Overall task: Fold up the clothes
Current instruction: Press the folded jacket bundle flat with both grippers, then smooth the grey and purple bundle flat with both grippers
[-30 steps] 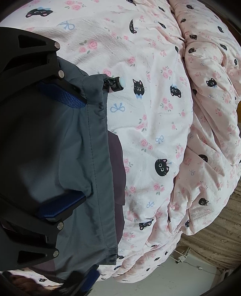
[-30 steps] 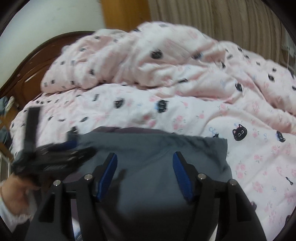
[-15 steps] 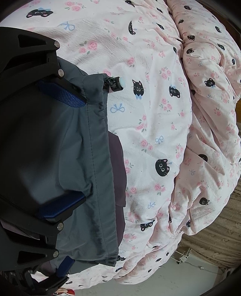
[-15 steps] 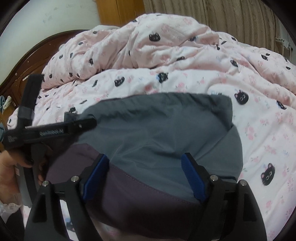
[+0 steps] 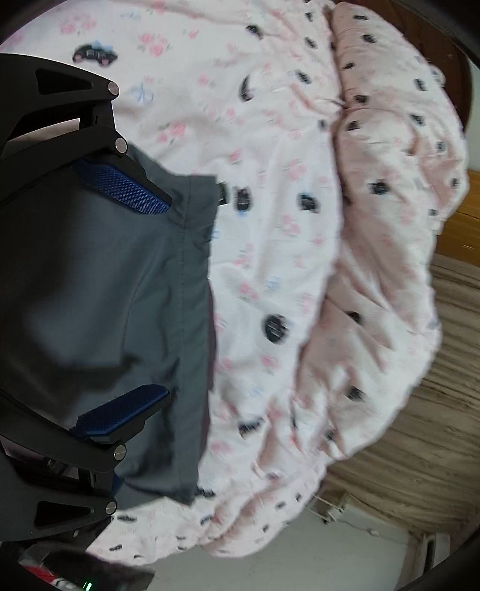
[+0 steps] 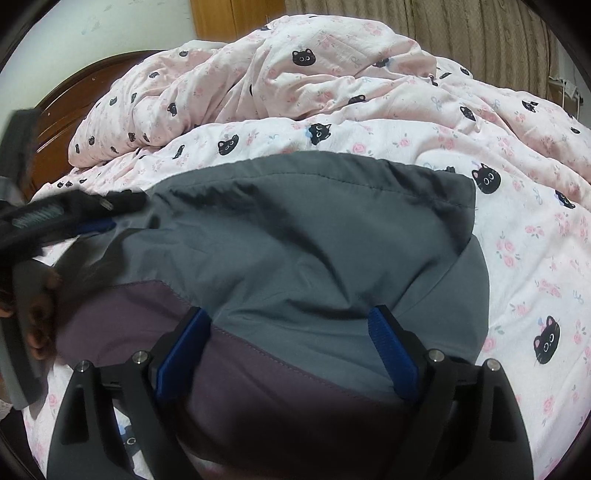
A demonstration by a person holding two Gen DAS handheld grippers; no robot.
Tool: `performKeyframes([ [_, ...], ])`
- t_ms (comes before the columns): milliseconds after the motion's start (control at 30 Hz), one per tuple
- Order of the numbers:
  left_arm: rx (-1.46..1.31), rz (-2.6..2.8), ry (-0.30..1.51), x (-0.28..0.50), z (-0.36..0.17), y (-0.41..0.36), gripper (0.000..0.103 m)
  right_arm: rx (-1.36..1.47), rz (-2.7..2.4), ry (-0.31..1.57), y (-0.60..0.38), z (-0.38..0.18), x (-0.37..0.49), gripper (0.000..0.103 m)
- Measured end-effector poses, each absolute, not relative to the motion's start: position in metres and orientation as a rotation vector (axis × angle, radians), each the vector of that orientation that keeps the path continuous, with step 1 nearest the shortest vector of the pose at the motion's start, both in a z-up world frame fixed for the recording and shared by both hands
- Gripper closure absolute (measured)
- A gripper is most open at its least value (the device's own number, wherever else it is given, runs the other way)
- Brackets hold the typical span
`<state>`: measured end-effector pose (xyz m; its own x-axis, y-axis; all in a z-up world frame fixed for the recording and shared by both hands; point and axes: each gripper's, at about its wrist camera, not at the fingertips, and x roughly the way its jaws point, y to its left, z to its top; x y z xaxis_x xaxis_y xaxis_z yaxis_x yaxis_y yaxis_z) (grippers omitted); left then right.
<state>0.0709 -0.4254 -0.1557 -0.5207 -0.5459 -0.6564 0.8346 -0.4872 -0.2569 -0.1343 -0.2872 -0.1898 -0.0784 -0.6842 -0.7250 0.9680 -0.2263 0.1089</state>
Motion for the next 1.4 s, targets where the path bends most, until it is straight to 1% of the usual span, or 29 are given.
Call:
performKeyframes([
  [300,0.650,-2.118,0.559,0.081,-0.144,-0.379,0.011,0.792,-1.652,0.483,-0.286,-0.190,-0.133,0.012],
  [567,0.729,-2.053,0.535,0.074,-0.177,-0.365,0.011,0.788,-1.657,0.484,-0.284,-0.190,-0.133,0.012],
  [633,0.743,-2.028,0.541,0.074,-0.186,-0.366,0.003,0.788,-1.659,0.488,-0.284,-0.190,-0.133,0.012],
  [667,0.745,-2.020,0.556,0.074,-0.189,-0.368,0.000,0.788,-1.661,0.491,-0.285,-0.190,-0.132,0.012],
  [733,0.753,-2.004,0.582,0.076,-0.195,-0.371,0.000,0.787,-1.664,0.495,-0.285,-0.191,-0.132,0.011],
  [1000,0.795,-1.989,0.592,0.072,-0.205,-0.373,0.000,0.786,-1.676,0.512,-0.286,-0.191,-0.131,0.011],
  [1400,0.778,-1.999,0.592,0.074,-0.205,-0.373,0.000,0.770,-1.692,0.532,-0.285,-0.190,-0.128,0.010],
])
